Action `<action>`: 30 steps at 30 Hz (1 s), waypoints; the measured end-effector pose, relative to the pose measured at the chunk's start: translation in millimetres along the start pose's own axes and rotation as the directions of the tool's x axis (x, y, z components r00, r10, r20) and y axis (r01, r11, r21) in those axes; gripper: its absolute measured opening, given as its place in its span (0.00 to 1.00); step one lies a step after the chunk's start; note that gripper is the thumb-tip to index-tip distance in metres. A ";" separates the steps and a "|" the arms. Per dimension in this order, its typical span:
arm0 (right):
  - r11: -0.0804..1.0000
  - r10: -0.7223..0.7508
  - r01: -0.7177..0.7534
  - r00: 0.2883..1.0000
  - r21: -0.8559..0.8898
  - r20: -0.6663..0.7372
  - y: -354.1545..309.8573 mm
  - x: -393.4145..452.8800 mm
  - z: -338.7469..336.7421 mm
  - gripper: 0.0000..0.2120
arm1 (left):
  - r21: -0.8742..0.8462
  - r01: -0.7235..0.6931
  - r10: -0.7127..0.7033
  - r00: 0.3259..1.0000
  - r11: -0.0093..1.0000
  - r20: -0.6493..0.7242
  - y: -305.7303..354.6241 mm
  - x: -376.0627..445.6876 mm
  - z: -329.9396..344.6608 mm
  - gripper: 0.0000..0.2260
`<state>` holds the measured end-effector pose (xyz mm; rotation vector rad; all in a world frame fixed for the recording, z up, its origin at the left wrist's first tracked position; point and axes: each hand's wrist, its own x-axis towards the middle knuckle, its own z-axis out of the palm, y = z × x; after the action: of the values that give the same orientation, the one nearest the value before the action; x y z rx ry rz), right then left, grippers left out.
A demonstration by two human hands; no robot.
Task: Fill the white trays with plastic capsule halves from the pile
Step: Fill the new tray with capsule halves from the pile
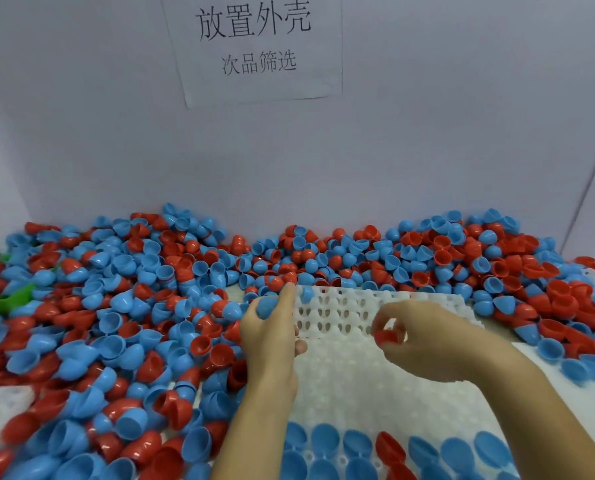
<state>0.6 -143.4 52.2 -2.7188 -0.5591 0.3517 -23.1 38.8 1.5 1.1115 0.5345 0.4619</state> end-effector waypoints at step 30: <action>0.808 -0.093 0.402 0.809 0.431 -0.581 -21.7 15.7 32.4 0.10 | -0.163 0.244 -0.143 0.872 0.956 0.467 10.6 -15.9 4.4 0.13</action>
<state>-2.5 -109.1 28.2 -2.0140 -0.5514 -0.2947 -33.8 30.2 15.6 0.9011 0.1743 0.0709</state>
